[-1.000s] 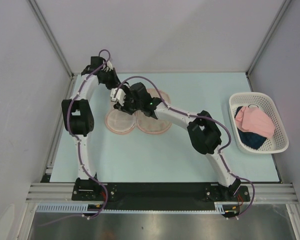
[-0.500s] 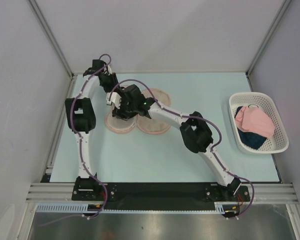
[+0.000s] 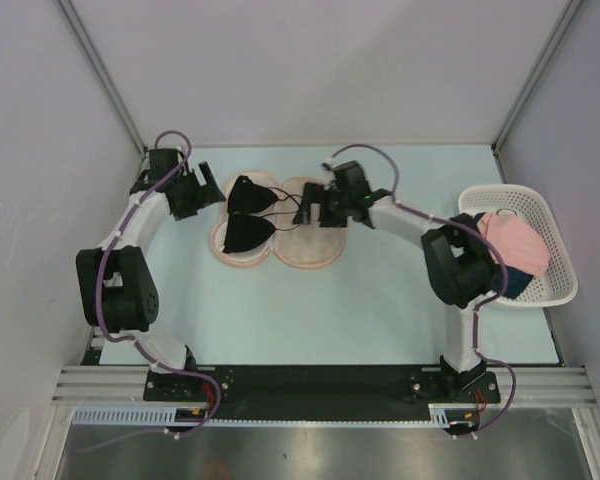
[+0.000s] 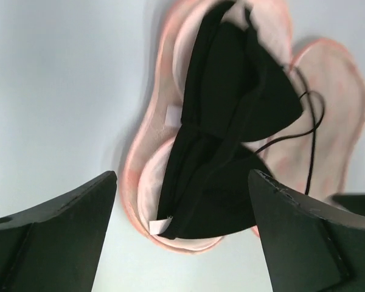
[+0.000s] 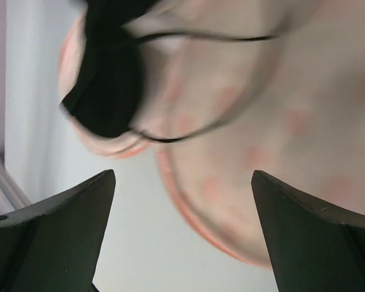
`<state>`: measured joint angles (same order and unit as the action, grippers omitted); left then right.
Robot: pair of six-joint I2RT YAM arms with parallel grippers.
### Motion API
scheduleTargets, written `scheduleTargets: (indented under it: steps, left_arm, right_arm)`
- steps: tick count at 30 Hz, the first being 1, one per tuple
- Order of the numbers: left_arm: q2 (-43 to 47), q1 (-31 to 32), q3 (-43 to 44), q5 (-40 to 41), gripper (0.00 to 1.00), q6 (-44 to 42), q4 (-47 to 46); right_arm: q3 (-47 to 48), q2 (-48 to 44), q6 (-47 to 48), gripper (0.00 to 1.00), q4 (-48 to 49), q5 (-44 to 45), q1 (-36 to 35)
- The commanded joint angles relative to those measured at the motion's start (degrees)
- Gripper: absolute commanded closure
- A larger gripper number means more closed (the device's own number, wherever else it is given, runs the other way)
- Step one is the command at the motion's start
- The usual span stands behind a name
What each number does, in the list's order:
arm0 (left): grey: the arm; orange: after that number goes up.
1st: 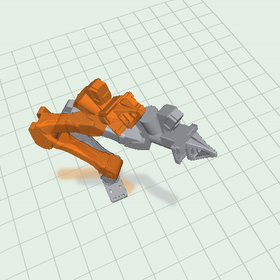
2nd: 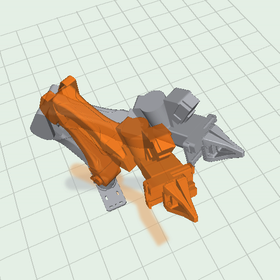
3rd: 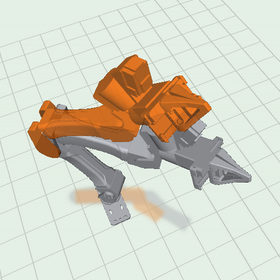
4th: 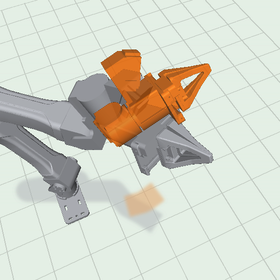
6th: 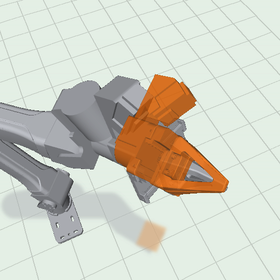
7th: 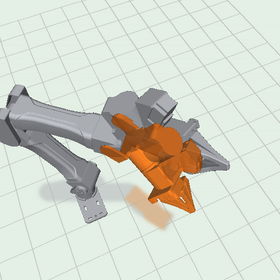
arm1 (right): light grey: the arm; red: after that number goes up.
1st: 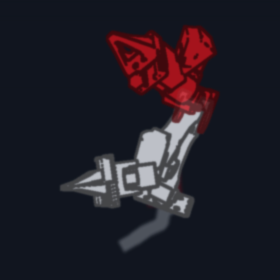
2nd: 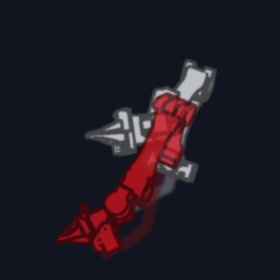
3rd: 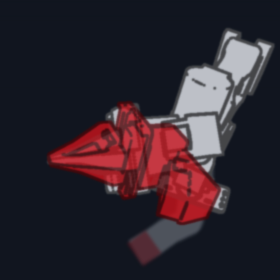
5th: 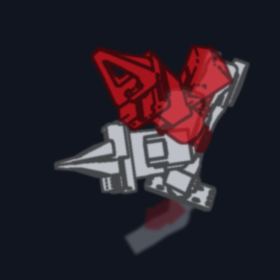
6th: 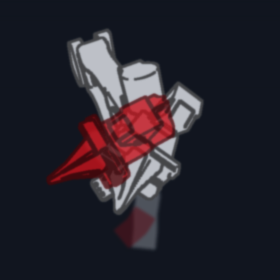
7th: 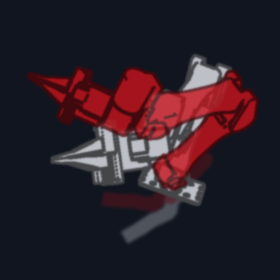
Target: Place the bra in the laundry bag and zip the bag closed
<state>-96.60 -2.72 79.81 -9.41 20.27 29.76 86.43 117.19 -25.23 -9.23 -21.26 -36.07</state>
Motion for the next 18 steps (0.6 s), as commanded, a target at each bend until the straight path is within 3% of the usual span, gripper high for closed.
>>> scheduleTargets:
  steps: [1, 6, 10, 12, 13, 18]
  left_arm:
    - [0.87, 0.52, -11.42, -3.08, 0.06, 5.04, -6.99]
    - [7.82, 0.52, -20.64, -0.09, 0.07, 8.90, -11.30]
    - [7.04, 0.26, -22.50, 1.24, 0.14, 10.31, -11.04]
    - [6.42, 0.17, -23.64, -0.25, 0.20, 10.93, -11.30]
    - [6.07, 0.09, -24.17, -0.87, 0.22, 11.36, -11.82]
    - [5.11, 0.08, -27.07, -4.82, 0.27, 13.74, -16.04]
  right_arm:
    - [-8.02, -9.16, -11.07, 0.00, -0.79, 5.17, 9.08]
    - [-10.75, -11.63, -8.17, 0.00, -5.62, 6.22, 13.66]
    - [-11.37, -10.93, -7.73, 0.02, -7.55, 9.47, 14.98]
    - [-12.51, -10.93, -7.90, 0.09, -7.55, 11.92, 14.28]
    - [-12.78, -10.75, -7.90, 0.17, -7.64, 12.46, 13.93]
    - [-12.79, -7.86, -8.69, 0.20, -8.25, 13.34, 11.65]
